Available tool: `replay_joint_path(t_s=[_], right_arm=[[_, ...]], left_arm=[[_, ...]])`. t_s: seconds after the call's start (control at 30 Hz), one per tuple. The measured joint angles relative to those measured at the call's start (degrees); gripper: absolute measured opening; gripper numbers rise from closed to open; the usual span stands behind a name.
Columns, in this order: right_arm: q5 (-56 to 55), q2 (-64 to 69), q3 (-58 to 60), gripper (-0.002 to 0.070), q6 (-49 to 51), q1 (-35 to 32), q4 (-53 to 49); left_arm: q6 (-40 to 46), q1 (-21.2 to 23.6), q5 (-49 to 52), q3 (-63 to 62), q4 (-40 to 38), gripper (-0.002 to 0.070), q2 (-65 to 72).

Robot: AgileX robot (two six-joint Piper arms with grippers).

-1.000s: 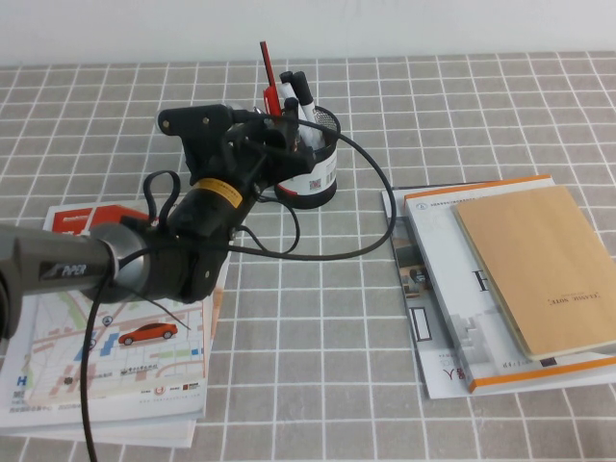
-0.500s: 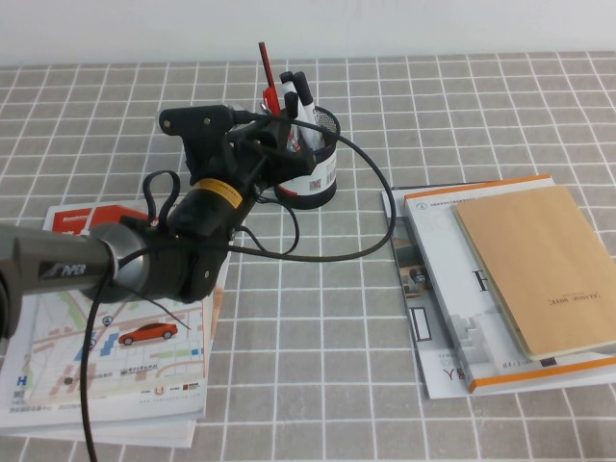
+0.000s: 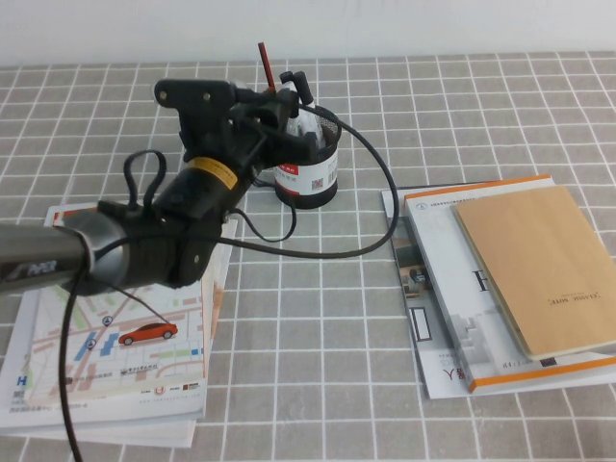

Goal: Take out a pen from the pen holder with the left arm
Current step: Pick up the pen from the pen holder

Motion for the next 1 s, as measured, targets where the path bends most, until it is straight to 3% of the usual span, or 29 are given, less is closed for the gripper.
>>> replay_joint_path(t_s=[0.57,0.7,0.87,1.0], right_arm=[[0.00,0.00,0.00,-0.0013,0.00,0.00,0.00],[0.00,0.00,0.00,-0.0013,0.00,0.00,0.00],[0.00,0.00,0.00,-0.0013,0.00,0.00,0.00],[0.00,0.00,0.00,-0.0013,0.00,0.00,0.00]], left_arm=[[1.06,0.00,14.08,0.00,1.33,0.0053,-16.33],[1.06,0.00,16.95,0.00,5.95,0.0053,-22.64],[-3.22,-0.72,28.89,0.00,12.74,0.0053,-30.52],[-4.36,-4.30,40.86,0.69,18.17,0.0053,-34.92]])
